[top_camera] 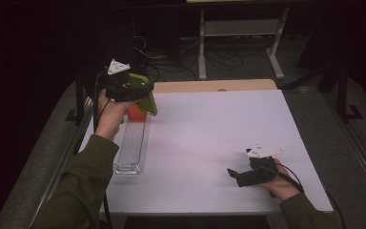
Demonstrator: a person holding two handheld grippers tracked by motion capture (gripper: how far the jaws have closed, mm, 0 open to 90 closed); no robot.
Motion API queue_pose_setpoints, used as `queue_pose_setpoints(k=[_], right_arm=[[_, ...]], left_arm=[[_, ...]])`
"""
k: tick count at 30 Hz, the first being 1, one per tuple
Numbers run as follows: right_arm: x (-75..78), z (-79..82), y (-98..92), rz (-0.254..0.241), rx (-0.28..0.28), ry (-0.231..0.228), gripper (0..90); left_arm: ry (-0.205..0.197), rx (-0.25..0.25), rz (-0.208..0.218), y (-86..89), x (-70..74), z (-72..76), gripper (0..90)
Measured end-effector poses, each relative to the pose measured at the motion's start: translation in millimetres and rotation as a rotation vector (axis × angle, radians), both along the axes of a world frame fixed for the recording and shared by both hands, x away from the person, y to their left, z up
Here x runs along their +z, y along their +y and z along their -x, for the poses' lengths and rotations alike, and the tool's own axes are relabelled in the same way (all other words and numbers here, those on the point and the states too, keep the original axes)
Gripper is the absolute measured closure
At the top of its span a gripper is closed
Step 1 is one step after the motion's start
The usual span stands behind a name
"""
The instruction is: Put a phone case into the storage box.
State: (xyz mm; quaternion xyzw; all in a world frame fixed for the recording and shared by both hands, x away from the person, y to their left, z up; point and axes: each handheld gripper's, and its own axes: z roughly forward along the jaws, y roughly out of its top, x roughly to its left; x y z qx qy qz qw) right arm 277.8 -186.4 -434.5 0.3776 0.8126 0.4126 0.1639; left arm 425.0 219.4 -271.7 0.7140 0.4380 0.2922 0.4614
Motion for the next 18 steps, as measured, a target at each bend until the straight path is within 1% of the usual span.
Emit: queue_pose_setpoints(k=[2, 3, 4, 5, 8, 9, 10, 11, 12, 13, 15, 17, 18], right_arm=[[0.0, 0.0, -0.1, 0.0, 0.001, -0.001, 0.0], [0.0, 0.0, -0.2, 0.001, 0.001, -0.001, 0.0], [-0.1, -0.1, -0.2, 0.001, 0.0, -0.001, 0.0], [-0.2, -0.8, -0.6, 0.004, 0.003, -0.013, 0.0], [0.0, -0.1, -0.3, 0.0, 0.0, -0.001, 0.0], [0.0, -0.1, -0.2, 0.001, 0.0, -0.002, 0.0], [-0.2, -0.5, -0.3, 0.003, 0.0, -0.009, 0.0], [-0.3, -1.1, -0.7, 0.006, 0.003, -0.018, 0.0], [-0.2, -0.4, -0.1, 0.0, -0.002, -0.004, 0.0], [-0.3, -1.1, -0.7, 0.006, 0.002, -0.018, 0.0], [0.1, -0.1, -0.1, 0.0, -0.002, 0.0, 0.0], [0.0, -0.1, 0.1, 0.001, -0.003, 0.0, 0.0], [-0.1, -0.7, -0.3, 0.004, 0.0, -0.01, 0.0]], left_arm=[[0.002, 0.026, -0.007, 3.8, -1.1, -1.9, 14.4], [0.0, 0.04, -0.003, 5.1, -1.9, -3.1, 14.4], [-0.001, 0.056, -0.012, 6.9, -2.6, -4.0, 14.4], [-0.001, 0.073, -0.019, 8.5, -3.6, -5.2, 14.4], [0.007, 0.113, -0.021, 13.6, -6.4, -9.4, 14.4], [0.011, 0.133, -0.022, 15.1, -7.8, -11.1, 14.4], [0.016, 0.142, -0.025, 16.4, -8.4, -12.0, 14.4], [0.021, 0.157, -0.016, 17.3, -9.6, -13.4, 14.4], [0.023, 0.172, -0.016, 18.0, -10.7, -14.3, 14.4], [0.019, 0.184, -0.018, 18.3, -12.0, -15.3, 14.4], [0.024, 0.214, -0.022, 18.3, -14.8, -17.2, 14.3], [0.03, 0.238, -0.028, 18.6, -17.8, -19.2, 14.3], [0.034, 0.248, -0.033, 18.6, -19.3, -20.5, 14.3]])
